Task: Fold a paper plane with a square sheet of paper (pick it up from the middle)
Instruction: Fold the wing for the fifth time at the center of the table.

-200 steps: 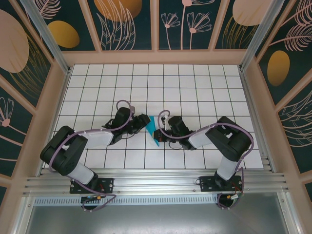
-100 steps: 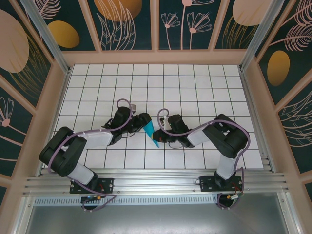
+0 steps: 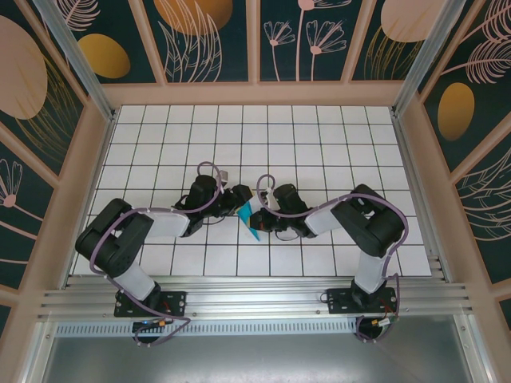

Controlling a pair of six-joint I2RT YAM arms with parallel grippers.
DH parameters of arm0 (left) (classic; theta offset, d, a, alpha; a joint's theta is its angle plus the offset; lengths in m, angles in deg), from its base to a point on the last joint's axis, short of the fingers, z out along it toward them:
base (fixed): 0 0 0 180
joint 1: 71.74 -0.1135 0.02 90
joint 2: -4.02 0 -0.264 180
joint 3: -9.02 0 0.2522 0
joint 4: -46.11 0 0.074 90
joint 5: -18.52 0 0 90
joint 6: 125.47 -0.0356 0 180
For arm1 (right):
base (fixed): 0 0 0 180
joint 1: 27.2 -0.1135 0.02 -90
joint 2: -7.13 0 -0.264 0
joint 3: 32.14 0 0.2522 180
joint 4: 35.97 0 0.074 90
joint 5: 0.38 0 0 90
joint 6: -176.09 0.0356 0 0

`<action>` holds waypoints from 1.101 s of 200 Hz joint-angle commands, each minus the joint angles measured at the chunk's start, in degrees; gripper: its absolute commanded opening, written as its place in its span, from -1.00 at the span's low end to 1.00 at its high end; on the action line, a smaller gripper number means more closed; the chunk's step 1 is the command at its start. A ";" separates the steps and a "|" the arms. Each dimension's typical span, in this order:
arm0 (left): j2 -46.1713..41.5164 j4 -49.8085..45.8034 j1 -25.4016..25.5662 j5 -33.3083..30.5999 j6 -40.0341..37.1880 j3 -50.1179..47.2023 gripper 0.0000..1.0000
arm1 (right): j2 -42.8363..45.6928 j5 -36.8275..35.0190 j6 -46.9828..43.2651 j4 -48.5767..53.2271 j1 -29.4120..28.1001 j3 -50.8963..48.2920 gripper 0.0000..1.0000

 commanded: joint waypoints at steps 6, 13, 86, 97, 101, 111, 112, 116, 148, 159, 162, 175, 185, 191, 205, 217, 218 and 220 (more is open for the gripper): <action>1.57 5.05 -0.30 1.88 0.93 -0.24 0.19 | -2.36 0.08 -0.38 3.77 -0.01 1.31 -0.92; 1.92 5.32 -0.30 1.96 1.10 -0.25 0.19 | -2.41 0.33 -0.32 3.95 -0.02 1.53 -0.92; 5.18 4.76 -0.31 -1.82 -0.91 -0.19 0.19 | -2.07 0.62 -0.32 5.58 0.06 2.25 -0.87; 5.62 4.97 -0.36 -2.07 -1.20 -0.16 0.19 | -2.18 0.62 -0.08 5.58 0.08 2.23 -0.86; 5.64 5.15 -0.30 -2.16 -1.45 -0.08 0.19 | -2.23 0.68 0.06 5.65 0.03 2.27 -0.86; 5.81 5.07 -0.34 -2.38 -2.21 0.22 0.19 | -2.34 0.77 0.35 5.58 0.04 2.25 -0.86; 5.79 5.05 -0.32 -2.41 -2.27 0.29 0.19 | -2.39 0.78 0.41 5.62 0.05 2.25 -0.86; 5.84 4.80 -0.33 -2.55 -2.51 0.40 0.19 | -2.38 0.77 0.53 5.71 0.09 2.25 -0.86; 6.26 4.53 -0.30 -3.66 -3.78 0.20 0.20 | -2.52 -0.15 2.40 6.93 0.24 2.40 -0.84; 6.39 5.00 -0.30 -3.83 -3.92 0.12 0.20 | -2.82 0.02 3.17 7.27 0.34 2.59 -0.87; 6.47 5.02 -0.32 -3.85 -3.94 0.10 0.20 | -2.94 0.05 3.47 7.33 0.35 2.64 -0.88; 6.90 4.51 -0.30 -4.14 -4.15 0.34 0.20 | -3.32 0.17 4.58 8.56 0.42 3.02 -0.89; 7.37 4.23 -0.30 -4.19 -4.19 0.44 0.20 | -3.16 0.10 4.84 8.96 0.47 3.13 -0.88; 7.87 3.89 -0.34 -4.18 -4.23 0.60 0.19 | -2.97 0.01 4.80 9.04 0.47 3.02 -0.87; 8.77 3.70 -0.36 -3.97 -4.01 0.85 0.19 | -2.81 -0.25 4.62 10.23 0.55 3.24 -0.86; 9.42 3.68 -0.34 -4.01 -4.08 0.88 0.19 | -2.84 -0.22 4.42 11.02 0.53 3.57 -0.86; 9.43 3.69 -0.32 -4.01 -4.03 0.89 0.19 | -2.86 -0.24 4.38 11.02 0.52 3.61 -0.86; 9.49 3.64 -0.37 -4.01 -4.13 0.93 0.19 | -2.84 -0.19 4.41 11.00 0.51 3.65 -0.85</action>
